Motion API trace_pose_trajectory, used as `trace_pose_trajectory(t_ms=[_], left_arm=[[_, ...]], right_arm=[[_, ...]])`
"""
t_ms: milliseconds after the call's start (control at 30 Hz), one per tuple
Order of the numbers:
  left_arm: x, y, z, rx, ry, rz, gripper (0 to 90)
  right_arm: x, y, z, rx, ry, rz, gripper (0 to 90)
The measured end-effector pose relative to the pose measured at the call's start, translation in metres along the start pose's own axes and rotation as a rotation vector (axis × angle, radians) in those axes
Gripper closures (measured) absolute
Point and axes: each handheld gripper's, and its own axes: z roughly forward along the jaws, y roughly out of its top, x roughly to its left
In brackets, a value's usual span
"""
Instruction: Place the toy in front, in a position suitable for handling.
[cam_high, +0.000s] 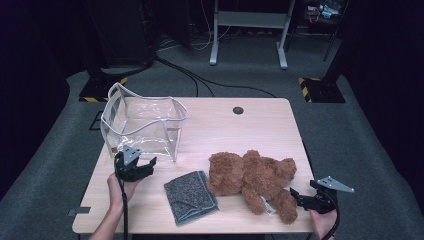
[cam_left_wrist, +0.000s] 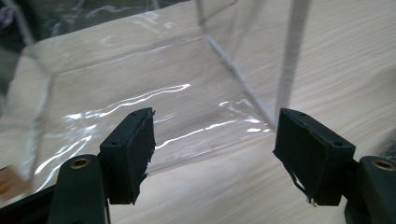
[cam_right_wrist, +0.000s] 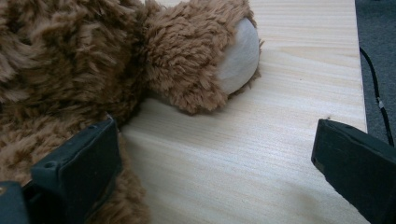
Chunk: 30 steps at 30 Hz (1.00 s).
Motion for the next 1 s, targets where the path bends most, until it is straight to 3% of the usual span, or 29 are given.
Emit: trace_pose_trajectory(t_ms=[300,467,500,800,833,1000], left_arm=[[-0.028,0.016,0.026,0.012,-0.04,0.015,32.6],[-0.036,0.019,0.034,0.01,-0.035,0.02,35.4],[-0.039,0.02,0.039,0.003,-0.027,0.006,36.3],[-0.038,0.022,0.049,-0.005,0.006,0.011,40.5],[-0.036,0.022,0.052,-0.017,0.023,0.014,40.5],[-0.028,0.027,0.057,-0.017,0.03,0.007,41.1]], right_arm=[[0.0,0.0,0.0,-0.001,-0.001,-0.001,0.8],[0.0,0.0,0.0,-0.001,0.0,-0.001,0.9],[0.0,0.0,0.0,-0.001,-0.001,-0.002,1.0],[0.001,0.0,0.0,0.002,-0.001,0.003,1.2],[0.001,0.0,0.0,0.003,-0.003,0.005,1.2],[0.001,0.0,0.0,0.004,-0.002,0.005,1.3]])
